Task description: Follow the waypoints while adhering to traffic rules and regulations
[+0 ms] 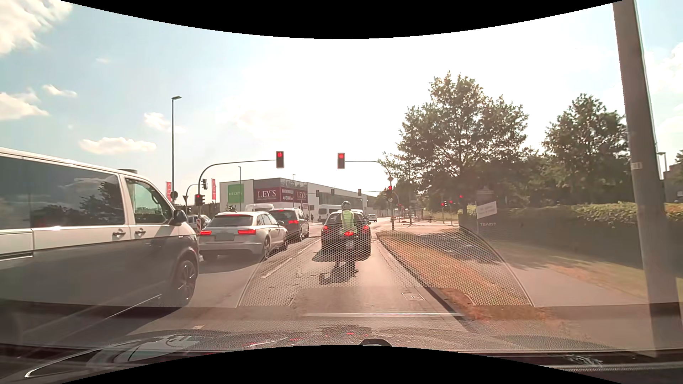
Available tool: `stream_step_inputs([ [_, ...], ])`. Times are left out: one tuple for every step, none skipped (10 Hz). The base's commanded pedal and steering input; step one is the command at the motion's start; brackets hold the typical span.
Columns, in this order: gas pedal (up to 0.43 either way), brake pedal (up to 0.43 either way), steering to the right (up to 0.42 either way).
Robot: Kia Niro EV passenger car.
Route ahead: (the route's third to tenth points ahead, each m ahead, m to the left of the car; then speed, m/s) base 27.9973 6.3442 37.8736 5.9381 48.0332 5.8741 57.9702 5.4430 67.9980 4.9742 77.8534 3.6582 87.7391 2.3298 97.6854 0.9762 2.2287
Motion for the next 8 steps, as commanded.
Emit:
stream_step_inputs([
  [0.0, 0.165, 0.0],
  [0.0, 0.165, -0.003],
  [0.0, 0.165, -0.004],
  [0.0, 0.177, -0.004],
  [0.0, 0.183, -0.003],
  [0.0, 0.177, -0.003],
  [0.0, 0.177, -0.004],
  [0.0, 0.177, -0.003],
])
